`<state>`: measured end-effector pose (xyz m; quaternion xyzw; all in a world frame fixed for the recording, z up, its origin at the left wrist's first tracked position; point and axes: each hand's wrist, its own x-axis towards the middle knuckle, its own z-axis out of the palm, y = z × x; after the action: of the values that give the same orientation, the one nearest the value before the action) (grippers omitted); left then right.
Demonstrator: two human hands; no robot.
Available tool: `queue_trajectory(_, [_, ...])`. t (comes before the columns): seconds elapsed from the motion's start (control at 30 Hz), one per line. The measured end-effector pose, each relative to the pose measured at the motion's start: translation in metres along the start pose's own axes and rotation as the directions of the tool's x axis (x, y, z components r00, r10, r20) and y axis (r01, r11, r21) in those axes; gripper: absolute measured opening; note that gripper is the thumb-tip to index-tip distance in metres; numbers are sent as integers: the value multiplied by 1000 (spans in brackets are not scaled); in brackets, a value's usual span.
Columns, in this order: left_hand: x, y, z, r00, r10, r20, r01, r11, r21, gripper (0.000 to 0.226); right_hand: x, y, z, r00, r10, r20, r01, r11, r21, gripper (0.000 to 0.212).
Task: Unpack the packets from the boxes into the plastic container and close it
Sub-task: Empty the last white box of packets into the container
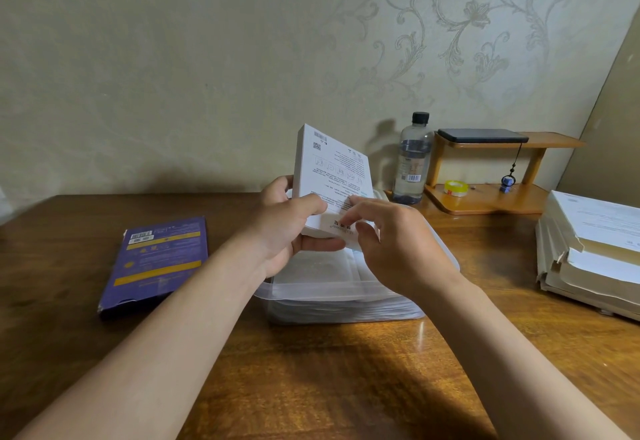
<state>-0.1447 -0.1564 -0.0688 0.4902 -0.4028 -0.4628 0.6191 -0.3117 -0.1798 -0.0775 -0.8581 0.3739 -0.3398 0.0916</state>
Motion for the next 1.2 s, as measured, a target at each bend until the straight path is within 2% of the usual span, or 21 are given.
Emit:
queue_trajectory(1.03, [0, 0, 0, 1000, -5, 5, 5, 1000, -6, 42, 1, 1, 1, 1000, 28, -8, -28, 999, 27, 24])
queue_trajectory(1.2, [-1, 2, 0, 1000, -4, -8, 3, 997, -72, 40, 1, 2, 1, 999, 32, -36, -29, 997, 74, 22])
